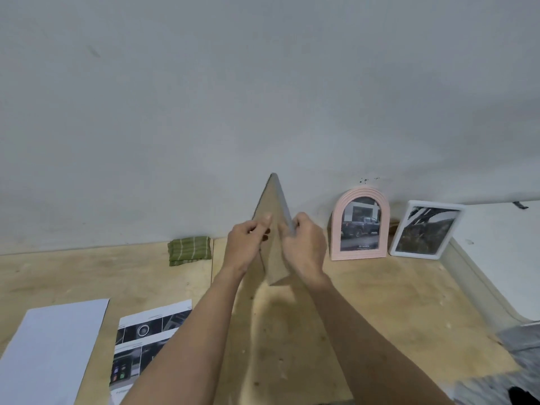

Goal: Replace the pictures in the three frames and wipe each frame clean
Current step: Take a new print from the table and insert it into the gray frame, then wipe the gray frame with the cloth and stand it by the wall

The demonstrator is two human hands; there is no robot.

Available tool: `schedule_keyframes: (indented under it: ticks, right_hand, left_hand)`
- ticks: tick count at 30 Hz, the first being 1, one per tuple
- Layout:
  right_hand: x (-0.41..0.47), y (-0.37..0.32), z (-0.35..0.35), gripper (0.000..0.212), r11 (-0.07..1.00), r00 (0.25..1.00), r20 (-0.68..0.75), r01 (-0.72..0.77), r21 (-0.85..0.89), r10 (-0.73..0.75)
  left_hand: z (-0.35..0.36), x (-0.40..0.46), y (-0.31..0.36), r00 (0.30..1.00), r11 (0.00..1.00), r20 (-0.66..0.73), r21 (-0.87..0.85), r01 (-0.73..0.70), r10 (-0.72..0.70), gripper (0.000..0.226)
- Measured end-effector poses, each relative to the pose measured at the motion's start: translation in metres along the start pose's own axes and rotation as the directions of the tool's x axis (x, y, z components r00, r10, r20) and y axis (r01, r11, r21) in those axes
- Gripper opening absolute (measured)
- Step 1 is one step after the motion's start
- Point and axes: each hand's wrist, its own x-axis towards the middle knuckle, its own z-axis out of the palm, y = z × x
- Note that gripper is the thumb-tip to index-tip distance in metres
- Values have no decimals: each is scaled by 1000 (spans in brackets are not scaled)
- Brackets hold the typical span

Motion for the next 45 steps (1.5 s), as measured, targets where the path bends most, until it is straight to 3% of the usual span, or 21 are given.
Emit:
schedule_keyframes:
  ticks: [2, 5, 8, 12, 14, 15, 18, 20, 22, 25, 31, 36, 40, 42, 45]
  right_hand:
    - [-13, -24, 13, 23, 993, 998, 16, 69, -92, -68]
    - [-33, -45, 33, 9, 985, 992, 44, 120, -122, -115]
    - [-51, -62, 52, 27, 964, 970, 121, 228, -134, -213]
    - [-63, -78, 79, 20, 941, 871, 365, 333, 54, -330]
    - [-55, -76, 87, 37, 947, 839, 441, 300, 116, -320]
    - [-45, -70, 88, 44, 960, 866, 415, 259, 106, -279]
    - [-17, -50, 91, 59, 987, 937, 342, 111, -112, -66]
    - [-4, -35, 93, 65, 974, 932, 347, -31, -225, 110]
    - [1, -31, 100, 63, 979, 895, 402, -151, -136, 193]
    - [-8, -34, 112, 55, 984, 894, 432, -163, 67, 118]
    - [-30, -20, 146, 49, 994, 891, 443, -109, -4, 100]
    - [-8, -2, 185, 49, 992, 756, 645, -120, -24, 107]
    - [30, -4, 232, 52, 994, 726, 681, -38, -105, 99]
    - [50, -7, 261, 52, 978, 687, 726, 158, -135, -11]
    - [72, -31, 298, 40, 852, 625, 759, 485, -194, -183]
  left_hand:
    - [-4, 2, 21, 997, 999, -70, -8, -31, 31, 49]
    - [-27, -2, 27, 982, 994, -188, 106, 4, 16, 29]
    - [-53, -10, 24, 962, 976, -270, 197, 88, -33, 18]
    - [-102, -17, 5, 889, 956, -444, 198, 217, -110, 21]
    - [-136, -24, -9, 855, 964, -491, 101, 246, -167, 20]
    - [-150, -29, -14, 847, 970, -497, 34, 239, -191, 19]
    - [-197, -48, -30, 806, 966, -535, -187, 179, -253, 25]
    - [-219, -58, -42, 787, 941, -537, -297, 161, -304, 15]
    - [-235, -64, -58, 770, 917, -532, -362, 168, -351, 20]
    - [-243, -73, -82, 745, 892, -523, -395, 219, -415, 21]
    - [-233, -87, -139, 686, 821, -463, -413, 393, -561, 19]
    - [-225, -91, -173, 537, 762, -543, -503, 409, -646, 15]
    - [-226, -99, -189, 408, 712, -584, -565, 417, -702, 18]
    - [-230, -105, -193, 359, 693, -594, -590, 414, -720, 18]
    - [-235, -112, -201, 301, 676, -610, -608, 416, -733, 15]
